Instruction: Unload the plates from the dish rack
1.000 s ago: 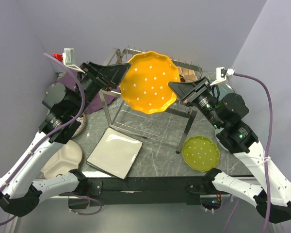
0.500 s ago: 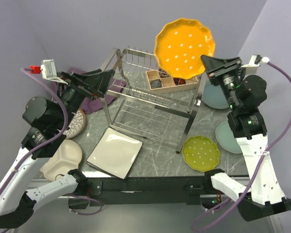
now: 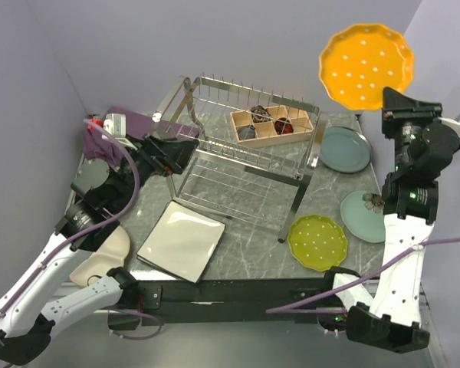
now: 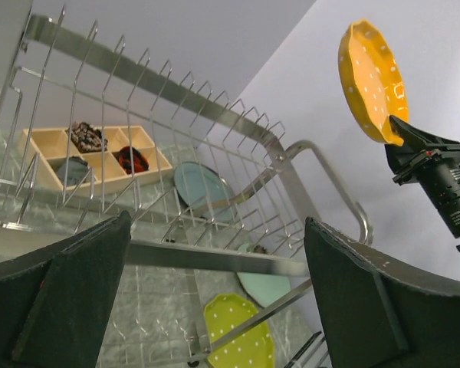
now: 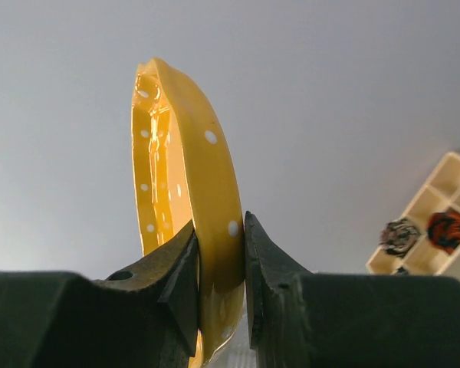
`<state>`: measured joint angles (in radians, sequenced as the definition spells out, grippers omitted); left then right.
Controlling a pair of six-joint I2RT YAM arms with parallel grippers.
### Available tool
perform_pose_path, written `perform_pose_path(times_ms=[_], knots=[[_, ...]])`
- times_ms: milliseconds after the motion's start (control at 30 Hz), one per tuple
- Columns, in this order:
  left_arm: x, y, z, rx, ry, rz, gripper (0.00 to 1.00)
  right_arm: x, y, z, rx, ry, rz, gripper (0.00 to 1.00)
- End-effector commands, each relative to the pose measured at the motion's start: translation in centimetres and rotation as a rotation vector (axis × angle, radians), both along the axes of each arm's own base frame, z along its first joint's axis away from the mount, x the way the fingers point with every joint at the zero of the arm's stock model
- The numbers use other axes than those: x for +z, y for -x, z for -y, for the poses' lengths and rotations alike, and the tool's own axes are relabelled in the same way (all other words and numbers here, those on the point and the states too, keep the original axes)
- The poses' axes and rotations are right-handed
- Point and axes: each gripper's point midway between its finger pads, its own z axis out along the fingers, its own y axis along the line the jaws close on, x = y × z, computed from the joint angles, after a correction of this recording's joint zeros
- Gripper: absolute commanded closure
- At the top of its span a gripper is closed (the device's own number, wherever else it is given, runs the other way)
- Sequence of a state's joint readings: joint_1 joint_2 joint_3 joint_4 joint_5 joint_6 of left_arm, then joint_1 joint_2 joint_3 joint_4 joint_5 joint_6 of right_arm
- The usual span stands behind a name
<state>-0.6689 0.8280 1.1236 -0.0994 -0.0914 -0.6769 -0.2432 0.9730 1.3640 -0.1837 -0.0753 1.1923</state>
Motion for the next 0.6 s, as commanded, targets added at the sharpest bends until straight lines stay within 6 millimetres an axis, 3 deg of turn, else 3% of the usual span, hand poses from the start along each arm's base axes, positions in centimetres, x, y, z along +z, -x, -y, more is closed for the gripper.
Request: perform_pose_path(times_ms=[0, 133, 233, 267, 300, 367, 533, 567], knots=[[1.0, 1.6, -0.3, -0.040, 0.048, 0.049, 0.01, 4.0, 5.1, 1.0, -0.058, -0.018, 0.175, 1.00], [0.5, 1.5, -0.8, -0.019, 0.045, 0.048, 0.01, 0.1, 6.0, 3.1, -0.177, -0.011, 0.069, 1.00], [0.3, 1.7, -1.0, -0.016, 0.041, 0.045, 0.01, -2.3, 6.9, 3.3, -0.198, -0.013, 0.014, 1.00], [0.0, 1.7, -1.0, -0.014, 0.037, 0.040, 0.01, -4.5, 6.6, 3.5, -0.201, -0.028, -0.034, 1.00], [-0.1, 1.7, -1.3, -0.002, 0.036, 0.037, 0.01, -5.1, 7.4, 3.2, -0.205, -0.017, -0.037, 1.00], [-0.8, 1.7, -1.6, 0.009, 0.029, 0.027, 0.01, -8.5, 7.5, 3.6, -0.228, -0.032, -0.119, 1.00], [-1.8, 2.5, -2.3, 0.016, 0.042, 0.023, 0.00, -13.4, 9.9, 4.3, -0.315, -0.018, -0.244, 1.00], [-2.4, 2.4, -2.3, 0.017, 0.037, 0.014, 0.01, -13.6, 10.4, 4.2, -0.321, -0.010, -0.244, 1.00]])
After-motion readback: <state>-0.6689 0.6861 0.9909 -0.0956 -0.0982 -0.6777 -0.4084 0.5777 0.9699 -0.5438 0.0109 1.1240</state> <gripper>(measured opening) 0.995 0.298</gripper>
